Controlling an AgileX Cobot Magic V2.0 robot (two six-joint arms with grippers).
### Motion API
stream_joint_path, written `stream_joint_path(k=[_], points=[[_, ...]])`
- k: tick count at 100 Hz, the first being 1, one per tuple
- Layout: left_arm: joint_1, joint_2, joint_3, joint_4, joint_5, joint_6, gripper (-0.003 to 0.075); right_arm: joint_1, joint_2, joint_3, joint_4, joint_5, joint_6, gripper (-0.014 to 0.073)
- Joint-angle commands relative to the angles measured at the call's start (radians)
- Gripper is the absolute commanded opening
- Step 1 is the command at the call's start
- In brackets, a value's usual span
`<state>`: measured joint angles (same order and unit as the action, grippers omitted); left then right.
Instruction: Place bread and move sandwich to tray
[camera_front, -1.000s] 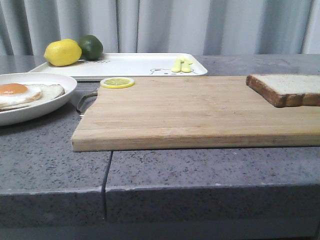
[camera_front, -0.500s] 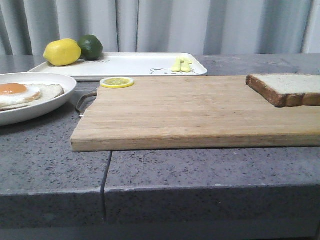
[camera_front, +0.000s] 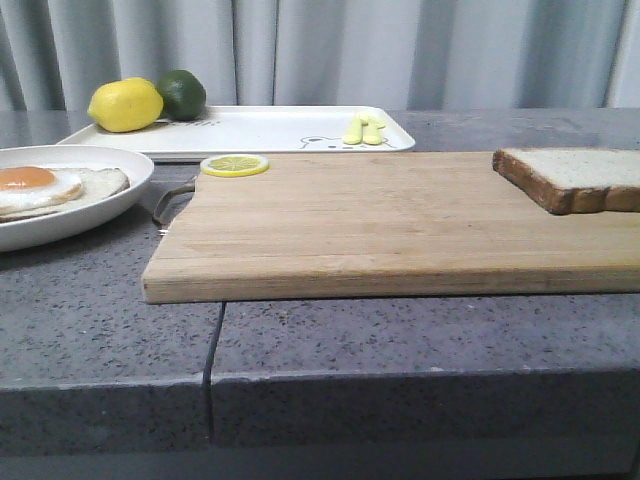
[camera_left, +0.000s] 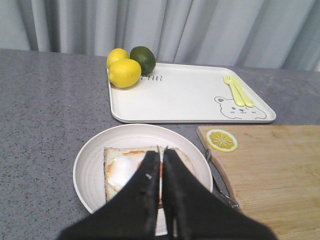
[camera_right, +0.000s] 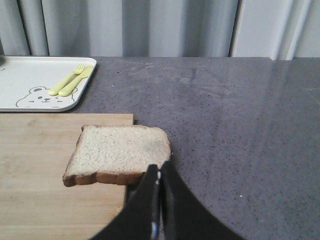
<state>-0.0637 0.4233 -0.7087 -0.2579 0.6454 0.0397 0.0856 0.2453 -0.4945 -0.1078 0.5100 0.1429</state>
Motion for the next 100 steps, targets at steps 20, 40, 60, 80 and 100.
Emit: stream_joint_path(k=[20,40,60,80,100], points=[[0.003,0.252,-0.256,-0.018,0.135,0.001,-0.002,-0.005,0.235,-0.159,0.004,-0.004,0.002,-0.0066],[0.003,0.334,-0.26,-0.016,0.147,0.001,-0.0019,-0.005,0.327,-0.16,0.085,0.033,0.002,-0.0065],[0.003,0.355,-0.26,-0.013,0.143,0.004,0.002,-0.005,0.337,-0.16,0.124,-0.004,0.002,0.0112],[0.003,0.353,-0.26,-0.013,0.143,0.004,0.027,-0.005,0.337,-0.16,0.139,-0.035,0.002,0.043],[0.003,0.353,-0.26,-0.013,0.143,0.004,0.0407,-0.005,0.337,-0.16,0.139,-0.035,0.002,0.0451]])
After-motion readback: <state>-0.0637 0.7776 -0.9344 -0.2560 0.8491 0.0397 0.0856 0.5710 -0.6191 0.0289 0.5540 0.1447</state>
